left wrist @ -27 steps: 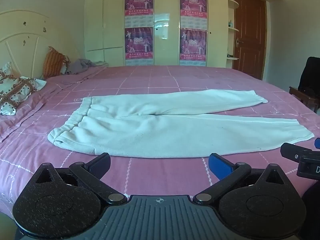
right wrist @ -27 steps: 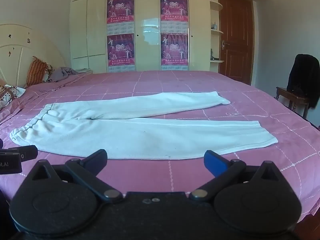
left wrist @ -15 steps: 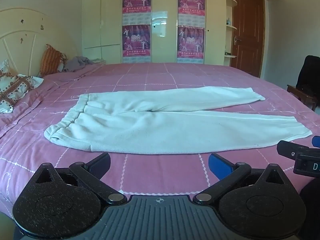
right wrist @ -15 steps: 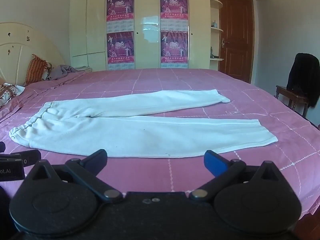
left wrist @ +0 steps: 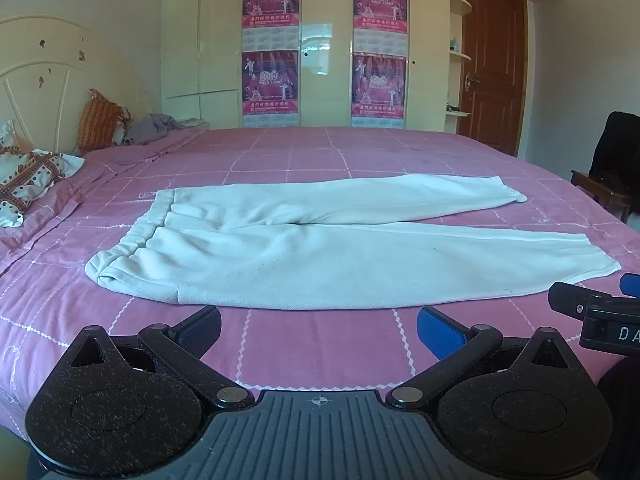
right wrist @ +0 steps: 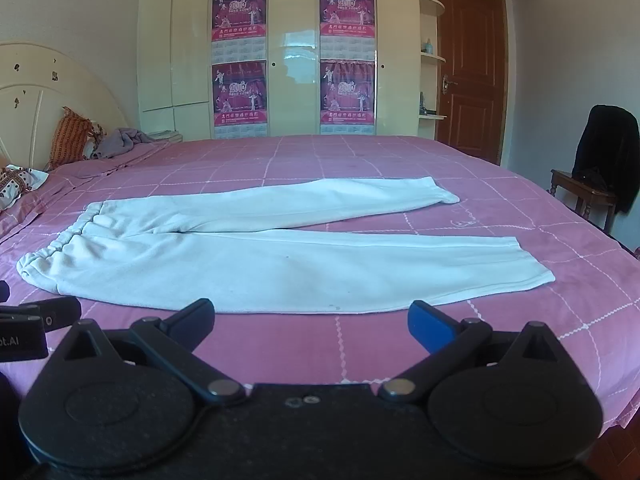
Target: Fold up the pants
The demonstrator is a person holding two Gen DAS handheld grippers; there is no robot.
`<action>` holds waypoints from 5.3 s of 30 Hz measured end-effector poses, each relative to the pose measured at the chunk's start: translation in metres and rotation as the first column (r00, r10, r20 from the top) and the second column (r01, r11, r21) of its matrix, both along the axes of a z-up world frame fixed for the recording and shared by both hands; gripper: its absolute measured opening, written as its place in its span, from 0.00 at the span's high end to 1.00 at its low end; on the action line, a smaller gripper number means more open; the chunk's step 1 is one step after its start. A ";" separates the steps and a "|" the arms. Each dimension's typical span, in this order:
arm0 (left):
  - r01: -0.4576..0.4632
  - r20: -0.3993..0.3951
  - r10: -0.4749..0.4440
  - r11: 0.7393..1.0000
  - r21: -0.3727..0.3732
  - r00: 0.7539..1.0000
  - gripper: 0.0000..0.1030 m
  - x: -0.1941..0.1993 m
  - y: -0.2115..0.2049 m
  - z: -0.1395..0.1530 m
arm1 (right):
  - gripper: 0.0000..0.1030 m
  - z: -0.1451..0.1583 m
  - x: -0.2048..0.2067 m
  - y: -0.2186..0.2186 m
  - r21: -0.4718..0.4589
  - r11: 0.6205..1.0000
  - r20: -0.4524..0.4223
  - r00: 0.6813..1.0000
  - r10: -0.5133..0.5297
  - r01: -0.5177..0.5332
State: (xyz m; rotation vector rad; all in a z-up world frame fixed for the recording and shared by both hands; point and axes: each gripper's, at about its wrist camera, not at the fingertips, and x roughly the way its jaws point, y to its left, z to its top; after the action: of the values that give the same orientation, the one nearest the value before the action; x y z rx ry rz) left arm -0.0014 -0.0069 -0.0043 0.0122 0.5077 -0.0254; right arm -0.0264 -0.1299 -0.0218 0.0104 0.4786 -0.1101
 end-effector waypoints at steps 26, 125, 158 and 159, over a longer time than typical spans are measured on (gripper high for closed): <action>0.007 0.000 -0.007 1.000 0.004 1.000 0.00 0.001 -0.003 -0.003 | 0.00 0.000 0.000 0.000 0.000 1.000 0.001 1.000 0.001 -0.001; 0.246 -0.378 -0.237 0.969 -0.027 0.895 0.79 0.529 0.294 -0.092 | 0.86 -0.058 0.569 0.069 0.017 0.587 -0.550 0.483 0.682 -0.809; 0.008 -0.094 -0.015 0.998 -0.070 0.995 0.42 0.159 0.277 -0.011 | 0.43 -0.006 0.197 0.027 0.009 0.911 -0.211 0.890 0.405 -0.412; -0.025 -0.113 0.003 0.980 -0.199 0.994 0.42 0.158 0.285 -0.010 | 0.42 -0.003 0.201 0.020 0.071 0.924 -0.212 0.900 0.381 -0.375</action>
State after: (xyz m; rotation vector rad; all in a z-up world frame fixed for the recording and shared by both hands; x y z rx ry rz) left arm 0.1569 0.2781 -0.0142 -0.1908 0.6162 -0.0637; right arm 0.1750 -0.1096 -0.0245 -0.0678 0.6985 0.2825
